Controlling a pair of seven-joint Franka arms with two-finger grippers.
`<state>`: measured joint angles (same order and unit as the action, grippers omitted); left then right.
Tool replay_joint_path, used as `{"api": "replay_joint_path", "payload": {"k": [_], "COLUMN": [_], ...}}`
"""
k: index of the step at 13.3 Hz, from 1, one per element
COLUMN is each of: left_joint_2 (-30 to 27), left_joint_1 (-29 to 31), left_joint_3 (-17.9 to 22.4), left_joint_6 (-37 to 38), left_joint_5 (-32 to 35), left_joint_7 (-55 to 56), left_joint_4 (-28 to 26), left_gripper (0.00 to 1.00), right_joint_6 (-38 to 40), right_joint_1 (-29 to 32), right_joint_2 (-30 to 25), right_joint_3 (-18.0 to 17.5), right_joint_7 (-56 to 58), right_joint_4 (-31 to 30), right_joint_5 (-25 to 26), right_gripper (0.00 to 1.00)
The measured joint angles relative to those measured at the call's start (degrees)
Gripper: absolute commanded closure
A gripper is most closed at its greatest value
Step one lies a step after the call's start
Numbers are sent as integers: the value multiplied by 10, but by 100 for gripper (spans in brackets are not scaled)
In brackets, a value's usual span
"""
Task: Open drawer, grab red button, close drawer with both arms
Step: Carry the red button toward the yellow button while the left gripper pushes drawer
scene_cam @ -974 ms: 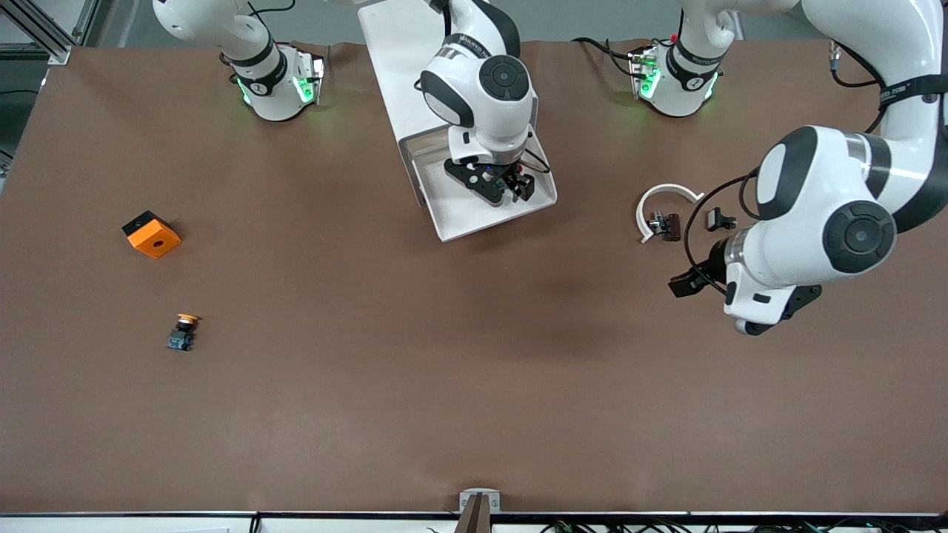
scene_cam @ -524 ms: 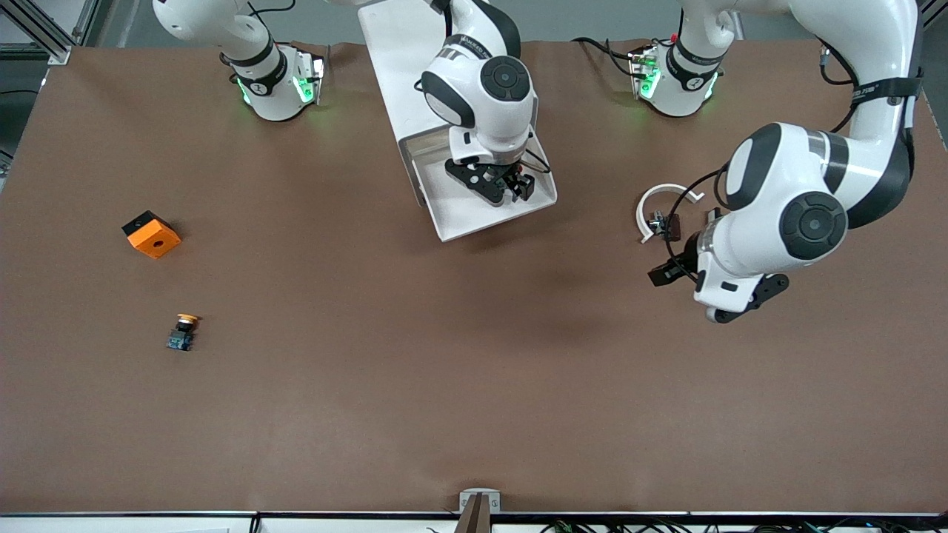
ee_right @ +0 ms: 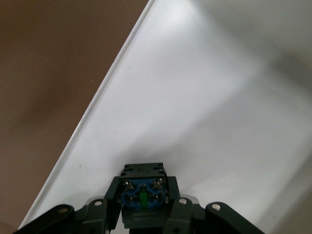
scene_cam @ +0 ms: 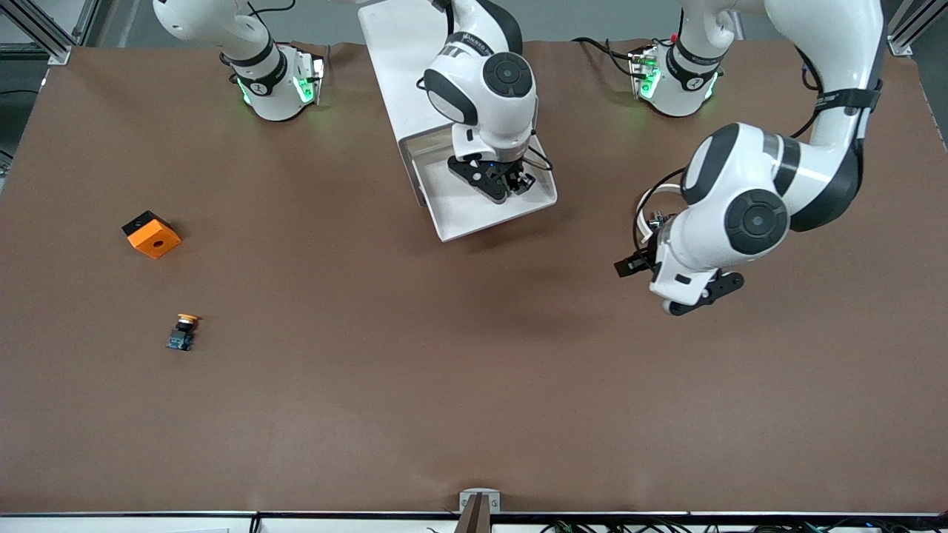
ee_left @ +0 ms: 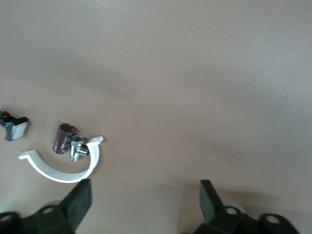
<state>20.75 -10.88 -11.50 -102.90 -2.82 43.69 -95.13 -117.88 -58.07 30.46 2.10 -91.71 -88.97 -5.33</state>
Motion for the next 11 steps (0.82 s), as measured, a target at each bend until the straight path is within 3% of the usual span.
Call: {"api": "replay_joint_path", "payload": {"k": [5,8,11], "left_joint_2": [36,59,80], "left_joint_1": [-4,-21,-67], "left_joint_3": [-39,-45,-46], "left_joint_6": [-31,-38,-61], "left_joint_5": [0,0,0], "left_joint_7": [-1,-5,-4], "left_joint_4": [0,3,8], "left_gripper": [0,0,0], "right_joint_6": [30,131,178], "right_joint_1": [16,64,143], "right_joint_2": [0,-3,-18], "right_joint_3": [8,11,16], "right_joint_7": [10,96,233], "right_joint_4": [43,110,135], "right_joint_5": [0,0,0], "right_gripper": [100,100,100]}}
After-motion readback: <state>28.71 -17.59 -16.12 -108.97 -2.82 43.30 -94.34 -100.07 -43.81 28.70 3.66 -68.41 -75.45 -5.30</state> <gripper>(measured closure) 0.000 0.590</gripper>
